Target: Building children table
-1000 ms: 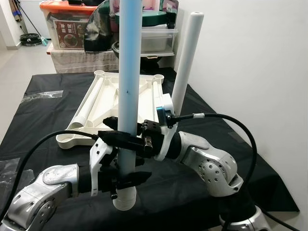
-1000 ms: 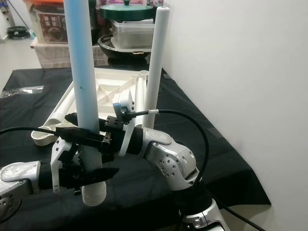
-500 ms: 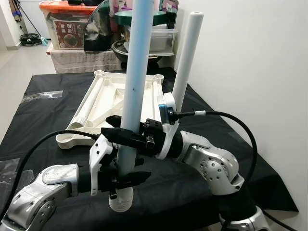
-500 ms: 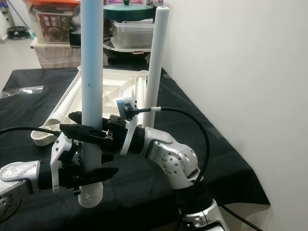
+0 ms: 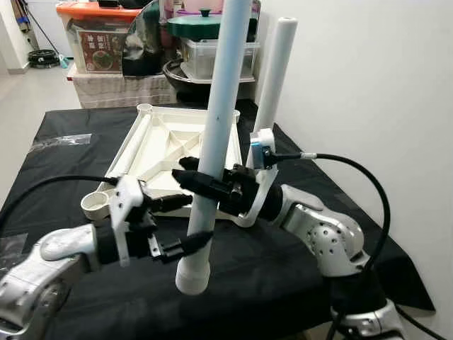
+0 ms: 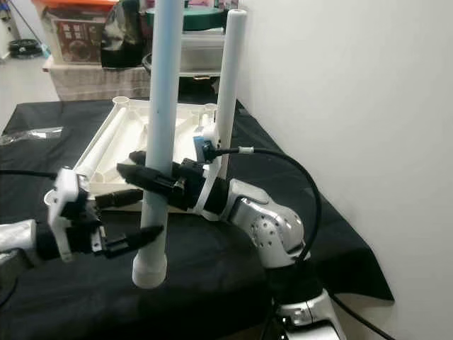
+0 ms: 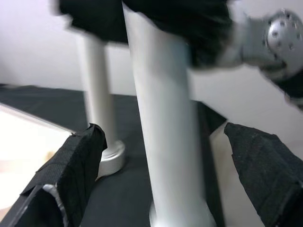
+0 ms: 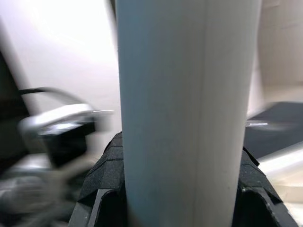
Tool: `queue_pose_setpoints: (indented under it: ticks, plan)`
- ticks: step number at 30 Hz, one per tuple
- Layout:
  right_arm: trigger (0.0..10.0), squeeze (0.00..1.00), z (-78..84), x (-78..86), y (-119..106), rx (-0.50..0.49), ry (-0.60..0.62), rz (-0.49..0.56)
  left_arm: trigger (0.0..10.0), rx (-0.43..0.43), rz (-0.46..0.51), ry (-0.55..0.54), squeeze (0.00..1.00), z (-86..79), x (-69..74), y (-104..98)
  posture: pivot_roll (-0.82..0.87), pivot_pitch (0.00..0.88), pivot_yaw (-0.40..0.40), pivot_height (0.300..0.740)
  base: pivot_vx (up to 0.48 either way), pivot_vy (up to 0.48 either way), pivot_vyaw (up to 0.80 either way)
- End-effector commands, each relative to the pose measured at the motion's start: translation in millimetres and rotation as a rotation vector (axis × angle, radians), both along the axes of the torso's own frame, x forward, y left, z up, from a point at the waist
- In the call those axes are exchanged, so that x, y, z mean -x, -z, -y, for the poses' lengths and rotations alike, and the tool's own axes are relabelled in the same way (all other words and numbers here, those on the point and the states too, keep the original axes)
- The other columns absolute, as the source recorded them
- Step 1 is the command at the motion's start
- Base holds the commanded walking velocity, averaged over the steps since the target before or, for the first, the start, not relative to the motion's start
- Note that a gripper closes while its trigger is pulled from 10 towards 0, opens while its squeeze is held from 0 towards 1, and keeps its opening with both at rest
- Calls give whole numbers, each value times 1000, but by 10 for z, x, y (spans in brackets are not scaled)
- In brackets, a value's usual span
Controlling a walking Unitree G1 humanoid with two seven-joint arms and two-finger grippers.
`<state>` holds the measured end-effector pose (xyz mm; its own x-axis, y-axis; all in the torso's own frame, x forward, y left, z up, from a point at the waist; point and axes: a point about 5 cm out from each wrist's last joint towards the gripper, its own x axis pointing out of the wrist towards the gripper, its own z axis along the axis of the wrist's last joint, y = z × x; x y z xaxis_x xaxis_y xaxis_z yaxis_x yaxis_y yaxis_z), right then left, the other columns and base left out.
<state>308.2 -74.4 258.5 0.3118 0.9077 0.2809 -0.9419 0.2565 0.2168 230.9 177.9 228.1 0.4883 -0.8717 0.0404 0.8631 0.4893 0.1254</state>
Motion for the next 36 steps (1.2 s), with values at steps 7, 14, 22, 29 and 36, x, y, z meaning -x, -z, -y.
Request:
queue_pose_setpoints:
  ticks: [7,14,22,29,36]
  plan:
    - [0,0,156,-94,-246,-73,99,61,10000,19,-57,-34,0,-122,130,66,83,0,-65,740,0,0,0]
    - [0,0,-227,88,-383,-100,-51,100,10000,-25,-151,6,0,-113,124,284,78,0,-59,740,0,0,0]
    - [0,0,-502,210,-438,-113,-169,116,10000,-77,-191,47,0,-101,76,337,77,0,-56,740,0,0,0]
    - [0,0,-550,268,-437,-116,-203,113,10000,-96,-218,74,0,-95,76,377,76,0,-56,740,0,0,0]
    - [0,0,-545,286,-498,-128,-212,126,4980,-123,-234,102,0,-79,70,436,71,0,-53,740,0,0,0]
